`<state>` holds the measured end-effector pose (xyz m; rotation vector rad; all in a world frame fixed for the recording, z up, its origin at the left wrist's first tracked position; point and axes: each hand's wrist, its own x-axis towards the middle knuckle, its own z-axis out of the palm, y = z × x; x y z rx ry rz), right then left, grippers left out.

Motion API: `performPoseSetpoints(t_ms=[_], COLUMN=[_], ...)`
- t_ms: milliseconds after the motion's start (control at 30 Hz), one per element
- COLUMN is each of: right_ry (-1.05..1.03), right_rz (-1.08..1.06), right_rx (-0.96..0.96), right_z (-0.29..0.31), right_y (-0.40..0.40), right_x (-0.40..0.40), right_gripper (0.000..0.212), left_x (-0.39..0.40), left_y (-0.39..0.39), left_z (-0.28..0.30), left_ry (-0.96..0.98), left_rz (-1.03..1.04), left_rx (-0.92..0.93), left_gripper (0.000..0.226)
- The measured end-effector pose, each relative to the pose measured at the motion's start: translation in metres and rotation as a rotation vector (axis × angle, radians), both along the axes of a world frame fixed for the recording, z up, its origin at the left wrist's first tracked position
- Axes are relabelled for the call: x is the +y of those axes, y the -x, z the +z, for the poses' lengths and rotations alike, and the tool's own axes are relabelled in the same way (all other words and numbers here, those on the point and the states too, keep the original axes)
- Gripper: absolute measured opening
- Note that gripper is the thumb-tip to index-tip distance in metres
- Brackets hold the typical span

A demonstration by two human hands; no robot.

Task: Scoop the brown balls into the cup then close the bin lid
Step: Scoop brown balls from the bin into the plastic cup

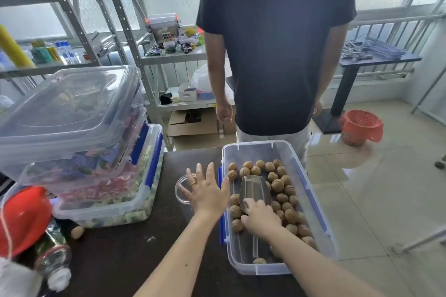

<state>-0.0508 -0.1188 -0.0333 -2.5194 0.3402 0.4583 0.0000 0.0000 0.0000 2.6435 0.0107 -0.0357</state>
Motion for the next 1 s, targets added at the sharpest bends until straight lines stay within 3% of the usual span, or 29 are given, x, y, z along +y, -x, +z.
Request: performPoseSetpoints(t_ms=[133, 233, 367, 533, 633, 833, 1000], right_ry=[0.072, 0.115, 0.006, -0.018, -0.081, -0.126, -0.043], right_rz=[-0.006, 0.064, 0.082, 0.011, -0.019, -0.033, 0.021], right_rx=[0.133, 0.262, 0.357, 0.24, 0.19, 0.117, 0.11], right_z=[-0.012, -0.02, -0.031, -0.032, -0.019, 0.033, 0.075], right_y=[0.003, 0.004, 0.009, 0.008, 0.007, -0.004, 0.002], right_x=[0.004, 0.004, 0.0, -0.008, -0.013, -0.024, -0.034], right_gripper=[0.047, 0.039, 0.047, 0.031, 0.024, 0.029, 0.033], left_x=[0.011, 0.02, 0.031, 0.035, 0.034, 0.017, -0.016], left_y=[0.0, 0.002, 0.004, -0.001, -0.004, -0.011, -0.012], left_z=[-0.009, -0.02, -0.028, -0.028, -0.021, 0.012, 0.04], left_ry=[-0.08, -0.037, 0.141, 0.424, 0.488, 0.496, 0.635], left_rz=[0.113, 0.179, 0.263, 0.371, 0.403, 0.301, 0.169], left_rx=[-0.051, -0.051, -0.021, -0.033, -0.103, -0.421, -0.495], left_gripper=[0.064, 0.074, 0.094, 0.104, 0.104, 0.099, 0.097])
